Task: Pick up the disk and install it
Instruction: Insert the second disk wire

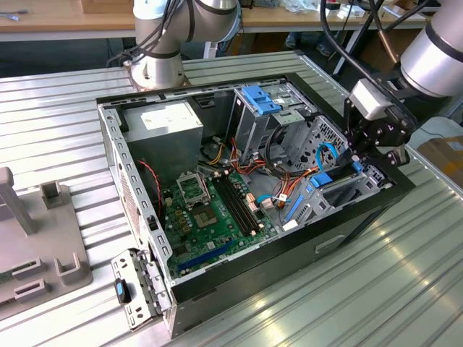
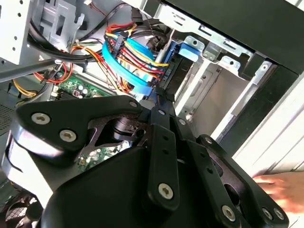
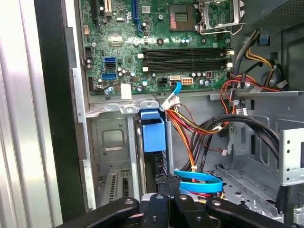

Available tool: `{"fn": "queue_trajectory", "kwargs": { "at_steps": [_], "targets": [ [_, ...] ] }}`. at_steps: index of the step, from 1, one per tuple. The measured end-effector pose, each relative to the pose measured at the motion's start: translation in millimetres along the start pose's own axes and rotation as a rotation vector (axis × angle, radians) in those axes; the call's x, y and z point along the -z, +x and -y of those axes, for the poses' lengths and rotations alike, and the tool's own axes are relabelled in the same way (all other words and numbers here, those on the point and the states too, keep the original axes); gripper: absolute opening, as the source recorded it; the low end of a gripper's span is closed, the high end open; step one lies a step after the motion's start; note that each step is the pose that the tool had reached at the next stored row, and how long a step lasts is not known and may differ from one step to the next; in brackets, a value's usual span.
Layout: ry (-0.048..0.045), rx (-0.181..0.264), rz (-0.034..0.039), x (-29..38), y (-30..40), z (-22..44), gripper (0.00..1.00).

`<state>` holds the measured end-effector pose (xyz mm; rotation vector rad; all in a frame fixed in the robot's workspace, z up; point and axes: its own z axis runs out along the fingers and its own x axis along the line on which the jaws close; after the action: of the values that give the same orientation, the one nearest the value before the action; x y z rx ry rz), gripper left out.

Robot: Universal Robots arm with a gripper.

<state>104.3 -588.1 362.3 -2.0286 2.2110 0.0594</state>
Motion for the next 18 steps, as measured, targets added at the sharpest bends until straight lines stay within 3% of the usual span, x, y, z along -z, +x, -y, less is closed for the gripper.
{"fn": "queue_trajectory", "kwargs": {
  "at_steps": [1,2,4,5,6,8,9,11,12,18],
  "targets": [
    [0.0007,0.000,0.0002,3.3,-1.0,-0.1,0.11],
    [0.0055,0.001,-0.0045,7.6,-2.0,-0.1,0.11],
    [0.0145,0.004,-0.0288,11.6,-3.1,0.0,0.11],
    [0.0204,0.006,-0.0487,12.4,-3.3,0.0,0.11],
    [0.0273,0.009,-0.0780,12.5,-3.3,0.0,0.11],
    [0.0327,0.012,-0.1129,12.6,-3.3,0.0,0.11],
    [0.0377,0.016,-0.1527,12.7,-3.3,0.0,0.11],
    [0.0411,0.019,-0.1848,12.6,-3.3,0.0,0.11],
    [0.0423,0.020,-0.1972,12.6,-3.3,0.0,0.11],
    [0.0425,0.020,-0.1989,12.7,-3.3,0.0,0.11]
  ]
}}
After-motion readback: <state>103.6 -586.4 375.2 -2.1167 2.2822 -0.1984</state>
